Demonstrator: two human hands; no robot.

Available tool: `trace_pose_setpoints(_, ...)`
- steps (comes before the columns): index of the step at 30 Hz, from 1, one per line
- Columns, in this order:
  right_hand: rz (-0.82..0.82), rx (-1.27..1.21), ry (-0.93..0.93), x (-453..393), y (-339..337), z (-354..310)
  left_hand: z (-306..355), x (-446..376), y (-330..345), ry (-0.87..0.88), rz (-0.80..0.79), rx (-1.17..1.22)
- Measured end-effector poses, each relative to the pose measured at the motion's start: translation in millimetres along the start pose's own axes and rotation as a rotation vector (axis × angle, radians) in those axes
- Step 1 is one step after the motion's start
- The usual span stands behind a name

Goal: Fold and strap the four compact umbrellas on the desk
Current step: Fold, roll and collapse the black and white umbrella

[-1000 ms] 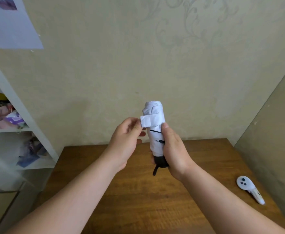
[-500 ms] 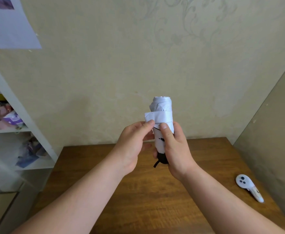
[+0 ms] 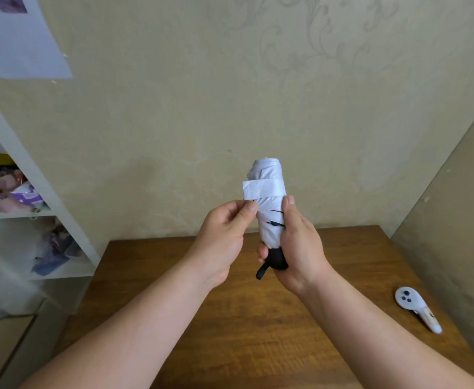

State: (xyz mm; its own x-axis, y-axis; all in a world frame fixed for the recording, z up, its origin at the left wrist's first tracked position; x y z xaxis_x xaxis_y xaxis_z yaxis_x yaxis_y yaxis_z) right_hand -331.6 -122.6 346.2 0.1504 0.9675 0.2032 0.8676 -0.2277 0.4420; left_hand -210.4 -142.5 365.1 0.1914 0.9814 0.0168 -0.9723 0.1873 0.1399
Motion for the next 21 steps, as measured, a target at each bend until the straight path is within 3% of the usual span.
trace_pose_setpoints(5, -0.046, -0.072, 0.014, 1, 3, 2, 1, 4, 4, -0.033, -0.009, 0.075)
trace_pose_setpoints(11, -0.14, -0.04, 0.067, 2, -2, 4, 9, 1, -12, -0.02, -0.051, -0.056)
trace_pose_setpoints(21, -0.166, 0.142, -0.115, 0, -8, 13, 16, -7, -19, 0.058, 0.077, -0.088)
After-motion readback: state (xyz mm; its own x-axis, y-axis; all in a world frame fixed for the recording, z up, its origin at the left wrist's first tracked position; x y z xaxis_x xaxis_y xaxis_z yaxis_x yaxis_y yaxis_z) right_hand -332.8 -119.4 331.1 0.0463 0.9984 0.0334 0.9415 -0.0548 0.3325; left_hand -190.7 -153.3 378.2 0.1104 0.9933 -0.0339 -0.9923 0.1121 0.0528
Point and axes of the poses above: each hand's wrist, its own x-axis away from the middle knuckle, its own y-axis out of the palm, z = x × y, the point moved 3 cm from there along -x, towards the middle knuckle, and after that the axes turned 2 degrees about z, right-handed, at the moved point
